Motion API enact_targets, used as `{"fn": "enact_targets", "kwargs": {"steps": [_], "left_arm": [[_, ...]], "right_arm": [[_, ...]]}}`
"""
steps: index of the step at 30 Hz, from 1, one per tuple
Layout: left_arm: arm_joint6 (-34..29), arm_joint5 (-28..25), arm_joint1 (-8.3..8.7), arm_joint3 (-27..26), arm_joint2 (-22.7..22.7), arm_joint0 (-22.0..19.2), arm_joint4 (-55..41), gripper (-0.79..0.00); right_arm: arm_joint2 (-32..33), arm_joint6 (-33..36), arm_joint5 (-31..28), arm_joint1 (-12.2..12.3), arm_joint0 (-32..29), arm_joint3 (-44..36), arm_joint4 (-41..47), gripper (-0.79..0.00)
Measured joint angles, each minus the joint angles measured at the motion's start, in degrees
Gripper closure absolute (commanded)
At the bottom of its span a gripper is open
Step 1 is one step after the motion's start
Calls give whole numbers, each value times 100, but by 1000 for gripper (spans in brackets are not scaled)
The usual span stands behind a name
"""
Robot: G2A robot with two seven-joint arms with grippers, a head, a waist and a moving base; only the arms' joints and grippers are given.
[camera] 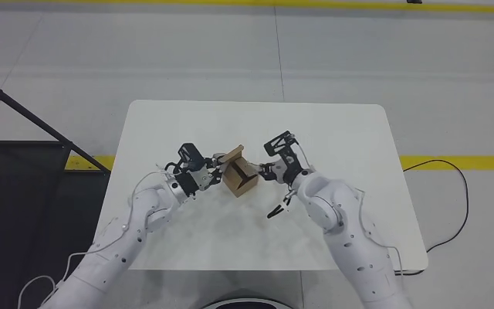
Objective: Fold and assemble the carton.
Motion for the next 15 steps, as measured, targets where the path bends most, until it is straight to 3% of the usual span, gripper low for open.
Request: {"fn": "enact_targets", "kwargs": {"steps": [15], "left_arm": [[47,238,-71,-83,-31,66,363,0]], "right_arm": [[-590,352,59,-50,123,-120,-807,-785]]}}
